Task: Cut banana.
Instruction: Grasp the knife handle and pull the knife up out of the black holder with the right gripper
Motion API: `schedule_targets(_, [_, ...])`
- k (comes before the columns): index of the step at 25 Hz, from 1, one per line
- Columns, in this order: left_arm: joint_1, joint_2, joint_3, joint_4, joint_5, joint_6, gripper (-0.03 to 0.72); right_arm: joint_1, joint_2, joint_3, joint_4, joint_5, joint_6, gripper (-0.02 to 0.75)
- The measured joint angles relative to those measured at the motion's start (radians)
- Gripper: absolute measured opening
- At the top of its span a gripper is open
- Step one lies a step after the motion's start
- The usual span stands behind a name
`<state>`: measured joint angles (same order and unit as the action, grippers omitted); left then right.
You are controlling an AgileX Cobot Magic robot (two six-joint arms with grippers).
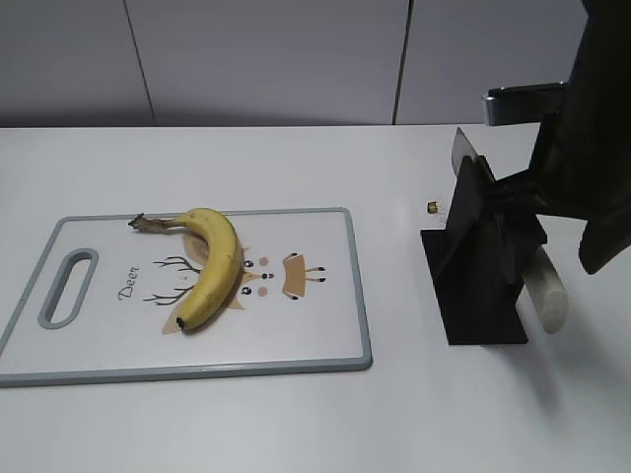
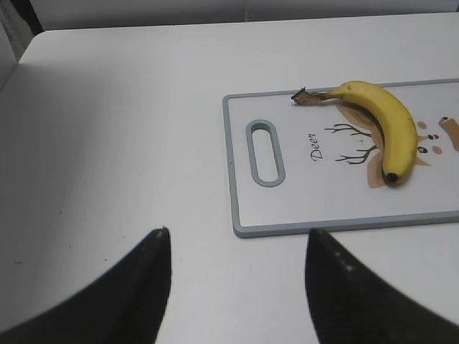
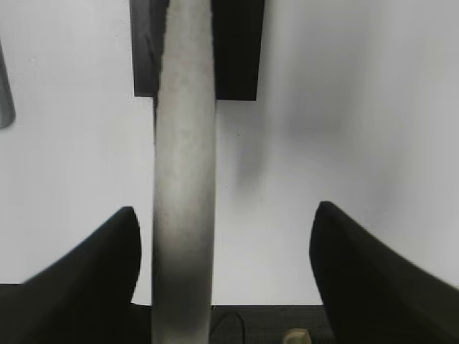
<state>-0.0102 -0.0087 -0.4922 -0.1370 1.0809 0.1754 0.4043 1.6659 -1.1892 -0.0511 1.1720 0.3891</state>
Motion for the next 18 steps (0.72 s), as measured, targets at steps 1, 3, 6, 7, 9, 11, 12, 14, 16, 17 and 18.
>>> schedule_targets(1, [0.000, 0.000, 0.000, 0.000, 0.000, 0.000, 0.576, 0.000, 0.010, 0.000, -0.002, -0.001, 0.001, 0.526])
schedule_targets(3, [0.000, 0.000, 0.000, 0.000, 0.000, 0.000, 0.576, 0.000, 0.031, 0.000, -0.001, -0.003, 0.002, 0.494])
schedule_targets(6, [0.000, 0.000, 0.000, 0.000, 0.000, 0.000, 0.576, 0.000, 0.052, 0.000, 0.026, -0.019, 0.003, 0.452])
schedule_targets(7, [0.000, 0.000, 0.000, 0.000, 0.000, 0.000, 0.576, 0.000, 0.055, 0.000, 0.038, -0.027, 0.003, 0.429])
schedule_targets(9, [0.000, 0.000, 0.000, 0.000, 0.000, 0.000, 0.576, 0.000, 0.056, 0.000, 0.062, -0.039, 0.003, 0.365])
schedule_targets(11, [0.000, 0.000, 0.000, 0.000, 0.000, 0.000, 0.576, 0.000, 0.056, 0.000, 0.071, -0.043, 0.003, 0.266])
schedule_targets(12, [0.000, 0.000, 0.000, 0.000, 0.000, 0.000, 0.576, 0.000, 0.056, 0.000, 0.073, -0.043, 0.004, 0.227])
schedule_targets(14, [0.000, 0.000, 0.000, 0.000, 0.000, 0.000, 0.576, 0.000, 0.056, 0.000, 0.071, -0.040, 0.007, 0.174])
schedule_targets(16, [0.000, 0.000, 0.000, 0.000, 0.000, 0.000, 0.576, 0.000, 0.057, 0.000, 0.070, -0.038, 0.009, 0.169])
schedule_targets(17, [0.000, 0.000, 0.000, 0.000, 0.000, 0.000, 0.576, 0.000, 0.057, 0.000, 0.070, -0.034, 0.009, 0.168])
schedule_targets(18, [0.000, 0.000, 0.000, 0.000, 0.000, 0.000, 0.576, 0.000, 0.057, 0.000, 0.070, -0.032, 0.009, 0.168])
